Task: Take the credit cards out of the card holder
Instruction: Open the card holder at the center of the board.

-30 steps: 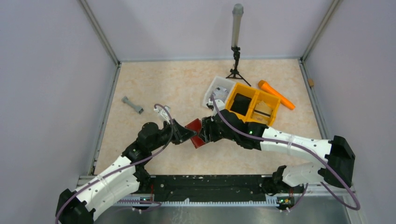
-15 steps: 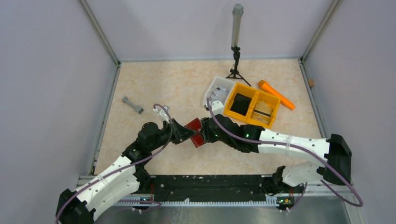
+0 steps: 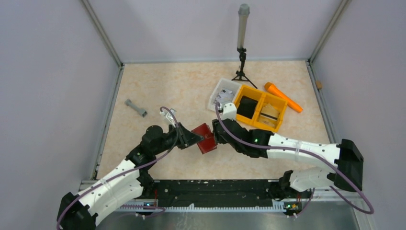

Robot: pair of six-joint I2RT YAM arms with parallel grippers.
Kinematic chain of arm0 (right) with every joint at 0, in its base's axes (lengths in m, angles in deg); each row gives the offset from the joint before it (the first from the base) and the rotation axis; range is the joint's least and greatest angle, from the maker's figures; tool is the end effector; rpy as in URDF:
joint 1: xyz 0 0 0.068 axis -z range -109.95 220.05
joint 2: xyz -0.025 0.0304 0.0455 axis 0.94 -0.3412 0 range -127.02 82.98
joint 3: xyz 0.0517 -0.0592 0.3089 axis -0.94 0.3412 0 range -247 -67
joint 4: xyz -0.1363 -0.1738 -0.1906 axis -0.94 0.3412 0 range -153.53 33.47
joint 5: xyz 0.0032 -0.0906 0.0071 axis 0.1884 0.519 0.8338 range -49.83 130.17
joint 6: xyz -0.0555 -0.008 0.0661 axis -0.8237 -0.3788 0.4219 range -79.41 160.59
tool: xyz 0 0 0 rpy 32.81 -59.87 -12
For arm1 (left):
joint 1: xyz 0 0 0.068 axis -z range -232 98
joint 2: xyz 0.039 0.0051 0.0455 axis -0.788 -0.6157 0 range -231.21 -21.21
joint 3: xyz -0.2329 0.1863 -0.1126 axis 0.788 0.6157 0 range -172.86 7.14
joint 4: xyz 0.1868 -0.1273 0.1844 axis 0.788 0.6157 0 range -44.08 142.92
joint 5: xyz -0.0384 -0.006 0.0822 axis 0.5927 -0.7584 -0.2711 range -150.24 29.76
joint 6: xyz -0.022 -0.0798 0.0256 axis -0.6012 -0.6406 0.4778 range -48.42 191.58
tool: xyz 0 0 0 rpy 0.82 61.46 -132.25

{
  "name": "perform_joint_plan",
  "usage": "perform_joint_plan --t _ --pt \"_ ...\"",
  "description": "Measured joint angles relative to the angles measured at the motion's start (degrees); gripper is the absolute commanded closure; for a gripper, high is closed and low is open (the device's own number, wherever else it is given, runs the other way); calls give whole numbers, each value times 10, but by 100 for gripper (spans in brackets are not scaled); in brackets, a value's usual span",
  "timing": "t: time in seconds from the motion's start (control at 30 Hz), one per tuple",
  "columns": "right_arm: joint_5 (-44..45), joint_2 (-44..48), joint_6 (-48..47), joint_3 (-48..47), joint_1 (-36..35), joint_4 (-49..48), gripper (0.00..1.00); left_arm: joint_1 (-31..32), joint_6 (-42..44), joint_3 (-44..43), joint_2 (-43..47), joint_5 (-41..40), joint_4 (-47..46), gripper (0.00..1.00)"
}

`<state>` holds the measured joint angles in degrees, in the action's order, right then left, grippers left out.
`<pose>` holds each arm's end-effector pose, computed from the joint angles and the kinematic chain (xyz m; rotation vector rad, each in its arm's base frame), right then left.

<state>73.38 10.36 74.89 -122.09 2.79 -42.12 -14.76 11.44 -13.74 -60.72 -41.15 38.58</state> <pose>0.1612 0.2760 0.2975 -0.3128 2.1262 0.3860 0.1481 -0.1441 0.2512 -0.1271 2.0226 -1.4595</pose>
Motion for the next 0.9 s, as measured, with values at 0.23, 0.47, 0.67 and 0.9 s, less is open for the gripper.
perform_joint_plan --t 0.23,0.47,0.67,0.9 --pt "-31 9 -103 20 5 -26 42 0 -10 -2 -29 33 -3 100" --pt "1 35 -96 9 5 21 36 0 0 -24 -31 28 22 100" --pt "-31 68 -24 -26 5 38 36 0 13 -24 -32 25 22 100" --pt "-57 23 76 -65 5 35 37 6 35 -22 -11 -10 17 100"
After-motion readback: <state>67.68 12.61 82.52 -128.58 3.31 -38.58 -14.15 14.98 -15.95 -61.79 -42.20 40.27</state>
